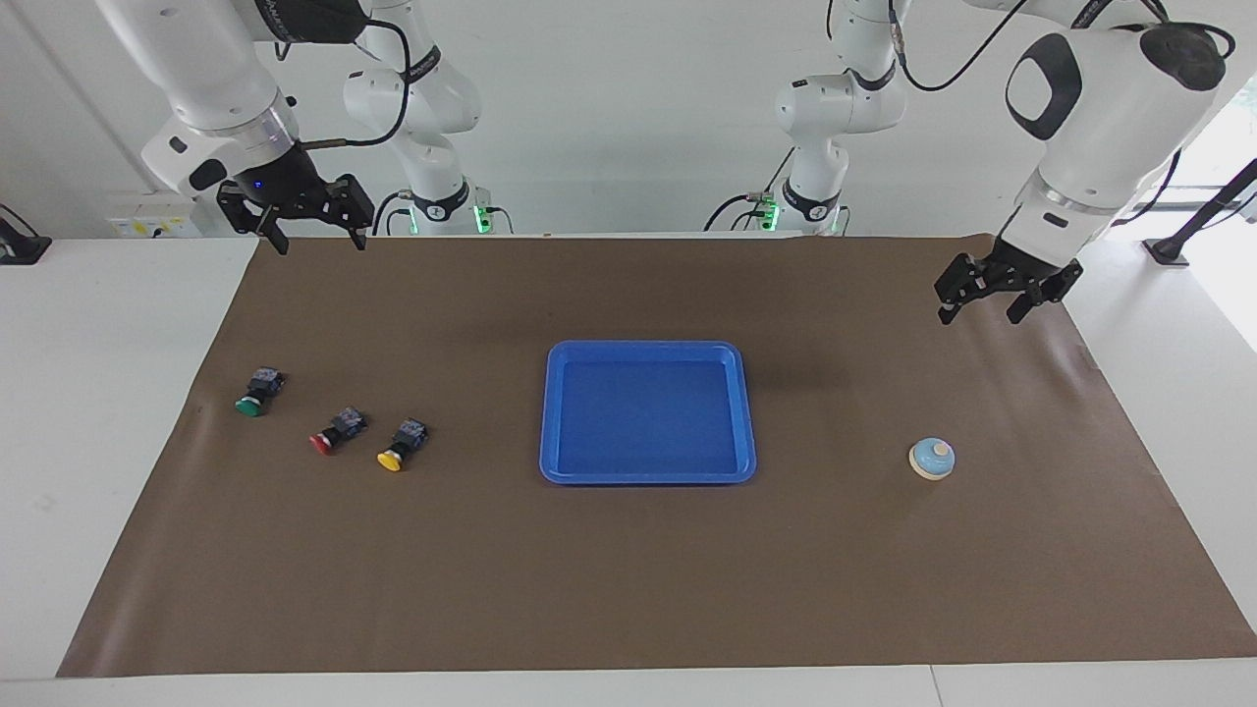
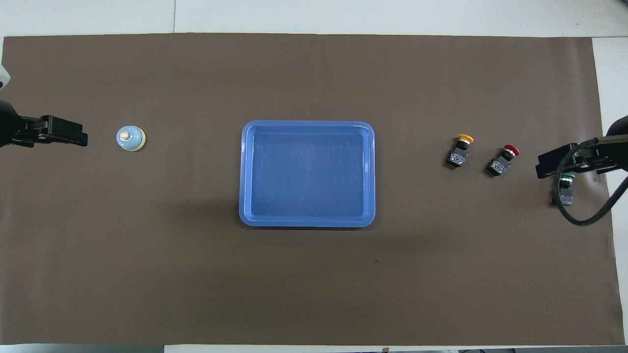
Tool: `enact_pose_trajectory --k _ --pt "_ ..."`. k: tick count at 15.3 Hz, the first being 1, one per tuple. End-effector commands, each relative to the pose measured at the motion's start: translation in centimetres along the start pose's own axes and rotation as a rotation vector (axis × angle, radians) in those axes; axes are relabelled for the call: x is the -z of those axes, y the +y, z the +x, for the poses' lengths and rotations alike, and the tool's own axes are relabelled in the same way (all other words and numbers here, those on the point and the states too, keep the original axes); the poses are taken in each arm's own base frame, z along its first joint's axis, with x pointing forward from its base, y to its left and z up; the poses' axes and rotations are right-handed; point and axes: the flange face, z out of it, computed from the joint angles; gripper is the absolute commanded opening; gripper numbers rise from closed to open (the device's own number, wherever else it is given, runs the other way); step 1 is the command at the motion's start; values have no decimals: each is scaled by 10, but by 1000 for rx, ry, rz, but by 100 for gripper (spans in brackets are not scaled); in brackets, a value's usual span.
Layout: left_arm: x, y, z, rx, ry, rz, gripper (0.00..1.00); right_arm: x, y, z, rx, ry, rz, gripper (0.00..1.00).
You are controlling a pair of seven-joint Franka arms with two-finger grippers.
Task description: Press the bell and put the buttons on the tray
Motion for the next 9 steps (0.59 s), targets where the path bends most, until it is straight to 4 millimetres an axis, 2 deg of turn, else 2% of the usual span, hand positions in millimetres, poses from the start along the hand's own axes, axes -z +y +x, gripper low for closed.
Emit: enact_pose_trajectory --k 1,2,6,9 --pt "-38 -8 4 -9 9 16 21 0 2 -3 17 -7 18 100" --pt "-56 -10 10 -6 0 14 2 0 2 -3 17 -9 17 100" --pt "-88 -22 29 17 28 12 0 0 2 -3 17 -9 17 100" --pt "-96 -33 42 52 67 7 0 0 2 -3 17 -9 17 100"
